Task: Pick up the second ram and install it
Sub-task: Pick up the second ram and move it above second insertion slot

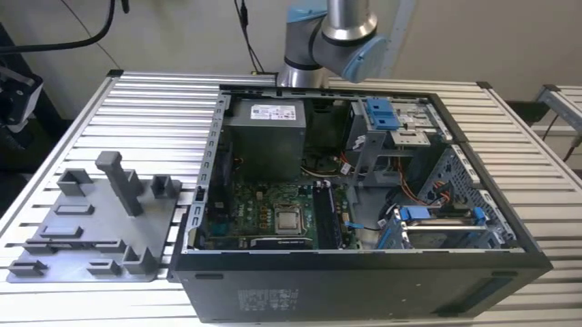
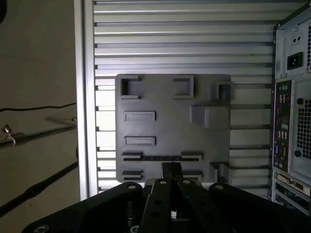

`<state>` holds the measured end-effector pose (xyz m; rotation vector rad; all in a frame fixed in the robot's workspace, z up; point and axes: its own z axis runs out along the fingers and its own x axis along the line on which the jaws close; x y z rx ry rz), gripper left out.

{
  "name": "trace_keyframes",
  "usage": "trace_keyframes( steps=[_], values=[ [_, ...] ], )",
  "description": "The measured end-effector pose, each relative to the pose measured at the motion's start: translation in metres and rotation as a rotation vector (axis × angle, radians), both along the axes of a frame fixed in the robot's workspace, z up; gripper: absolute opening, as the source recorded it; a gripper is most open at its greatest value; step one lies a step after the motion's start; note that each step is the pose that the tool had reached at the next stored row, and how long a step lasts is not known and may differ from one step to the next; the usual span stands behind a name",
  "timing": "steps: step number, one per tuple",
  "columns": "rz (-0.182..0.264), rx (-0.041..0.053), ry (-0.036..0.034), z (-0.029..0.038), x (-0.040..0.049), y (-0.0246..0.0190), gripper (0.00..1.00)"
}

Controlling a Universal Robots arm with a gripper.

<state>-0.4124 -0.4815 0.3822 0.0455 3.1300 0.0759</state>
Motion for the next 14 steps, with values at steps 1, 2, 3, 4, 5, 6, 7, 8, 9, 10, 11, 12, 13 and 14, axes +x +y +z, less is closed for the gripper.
trace_keyframes(
  steps=[1, 2, 3, 4, 5, 6, 7, 8, 9, 10, 11, 12, 13, 14],
  values=[
    [0.0, 0.0, 0.0, 0.0, -0.0001, 0.0, 0.11],
    [0.0, 0.0, 0.0, 0.0, -0.0002, 0.0, 0.11],
    [0.0, -0.0001, 0.0, 0.0, -0.0002, 0.0, 0.11],
    [0.0, 0.0, 0.0, 0.0, -0.0002, 0.0001, 0.11],
    [0.0, 0.0, 0.0, 0.0, -0.0002, 0.0, 0.11],
    [0.0, 0.0, 0.0, 0.0, -0.0002, 0.0, 0.11],
    [0.0, 0.0, 0.0, 0.0, -0.0002, 0.0, 0.11],
    [0.0, 0.0, 0.0001, 0.0, -0.0002, 0.0, 0.11],
    [0.0, 0.0, 0.0, 0.0, -0.0002, 0.0, 0.11],
    [0.0, 0.0, 0.0001, 0.0, -0.0003, 0.0, 0.11],
    [0.0, 0.0, 0.0, 0.0, -0.0003, 0.0, 0.11],
    [0.0, 0.0, 0.0, 0.0, -0.0003, 0.0, 0.11],
    [0.001, -0.0001, 0.0001, 0.0001, -0.0005, 0.0, 0.11],
    [0.004, -0.0002, 0.0001, 0.0001, -0.0009, 0.0, 0.11]
  ],
)
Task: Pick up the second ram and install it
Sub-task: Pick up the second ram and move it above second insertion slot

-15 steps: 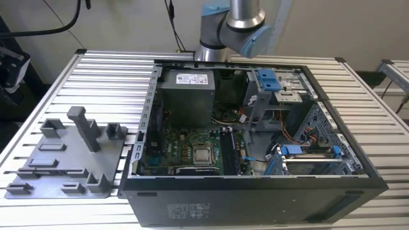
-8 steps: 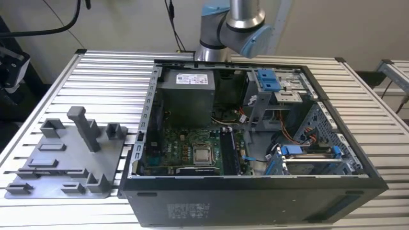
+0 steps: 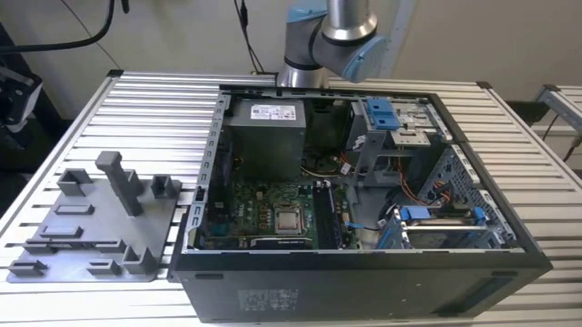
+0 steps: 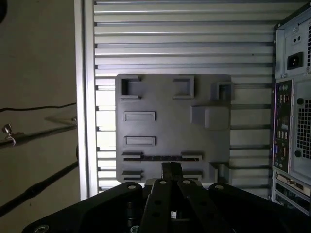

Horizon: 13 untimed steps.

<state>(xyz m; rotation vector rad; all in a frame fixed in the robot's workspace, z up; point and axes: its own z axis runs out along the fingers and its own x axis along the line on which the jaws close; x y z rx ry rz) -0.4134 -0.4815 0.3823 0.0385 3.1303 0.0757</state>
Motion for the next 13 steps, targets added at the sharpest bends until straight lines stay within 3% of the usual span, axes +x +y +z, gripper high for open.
trace_keyframes(
  steps=[13],
  values=[
    [0.178, -0.0101, -0.0003, 0.0, -0.0026, 0.0001, 0.11]
  ],
)
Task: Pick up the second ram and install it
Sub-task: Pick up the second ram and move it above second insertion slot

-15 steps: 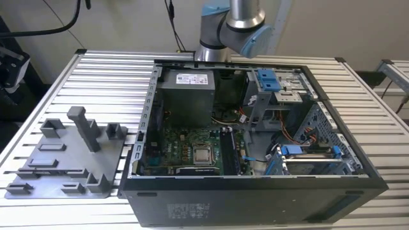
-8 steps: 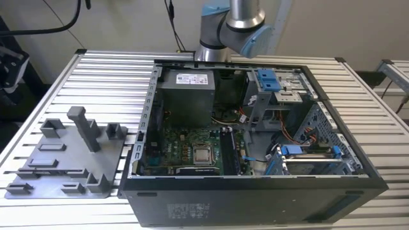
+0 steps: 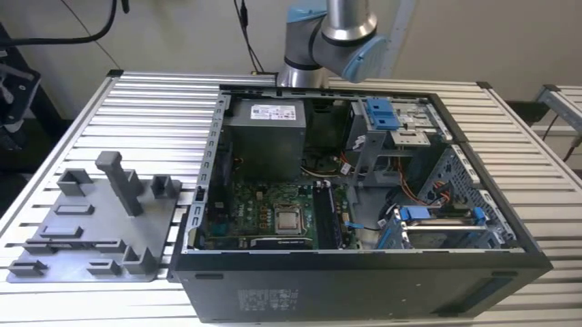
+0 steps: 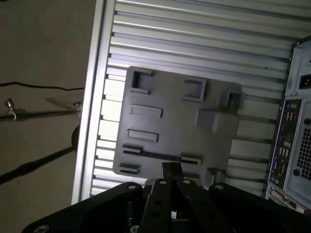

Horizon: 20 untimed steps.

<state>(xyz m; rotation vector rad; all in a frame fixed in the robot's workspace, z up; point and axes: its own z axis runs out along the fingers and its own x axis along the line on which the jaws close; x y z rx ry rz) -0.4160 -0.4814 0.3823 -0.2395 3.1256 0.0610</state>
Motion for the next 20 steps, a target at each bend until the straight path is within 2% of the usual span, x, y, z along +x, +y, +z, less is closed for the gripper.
trace_keyframes(
  steps=[20],
  values=[
    [0.322, -0.0014, -0.0001, -0.0002, 0.0, 0.0, 0.11]
  ],
)
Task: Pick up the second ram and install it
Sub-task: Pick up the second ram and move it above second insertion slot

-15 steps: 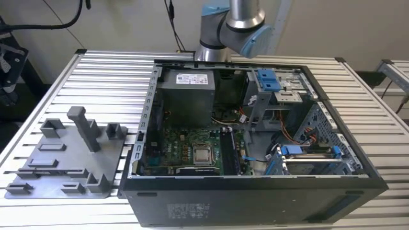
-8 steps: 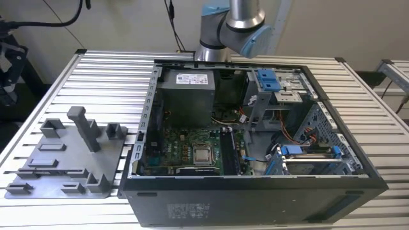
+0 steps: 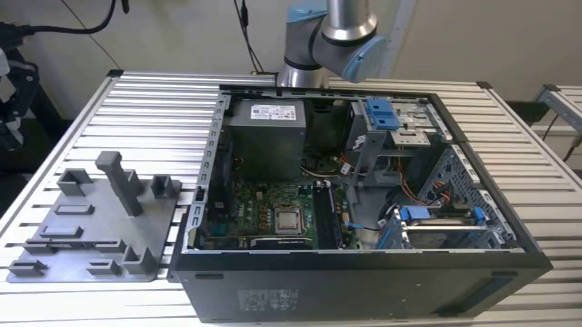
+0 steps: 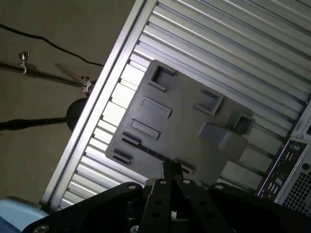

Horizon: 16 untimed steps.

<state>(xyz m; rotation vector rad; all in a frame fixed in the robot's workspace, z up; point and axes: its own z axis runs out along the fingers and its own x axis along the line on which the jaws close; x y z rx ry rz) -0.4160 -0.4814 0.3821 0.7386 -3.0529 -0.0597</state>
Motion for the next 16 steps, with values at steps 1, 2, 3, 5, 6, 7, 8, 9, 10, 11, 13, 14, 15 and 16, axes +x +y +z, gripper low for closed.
trace_keyframes(
  steps=[1, 2, 3, 5, 6, 7, 8, 9, 10, 11, 13, 14, 15, 16],
  values=[
    [0.017, -0.0001, 0.0001, 0.0, 0.0, 0.0, 0.11],
    [0.034, -0.0002, 0.0001, 0.0, 0.0, 0.0, 0.11],
    [0.051, -0.0003, 0.0001, 0.0, 0.0, 0.0, 0.11],
    [0.086, -0.0004, 0.0001, 0.0, 0.0, 0.0, 0.11],
    [0.104, -0.0004, 0.0, 0.0, 0.0, 0.0, 0.11],
    [0.122, -0.0004, 0.0001, 0.0, 0.0, 0.0, 0.11],
    [0.141, -0.0005, 0.0001, 0.0, 0.0, 0.0, 0.11],
    [0.159, -0.0005, 0.0001, 0.0, 0.0, 0.0, 0.11],
    [0.177, -0.0005, 0.0001, 0.0, 0.0, 0.0, 0.11],
    [0.195, -0.0005, 0.0001, 0.0, 0.0, 0.0, 0.11],
    [0.233, -0.0005, 0.0001, 0.0, 0.0, 0.0, 0.11],
    [0.25, -0.0005, 0.0, -0.0001, 0.0, 0.0, 0.11],
    [0.268, -0.0006, 0.0, -0.0001, 0.0, 0.0, 0.11],
    [0.287, -0.0006, 0.0, -0.0002, 0.0, 0.0, 0.11]
  ],
)
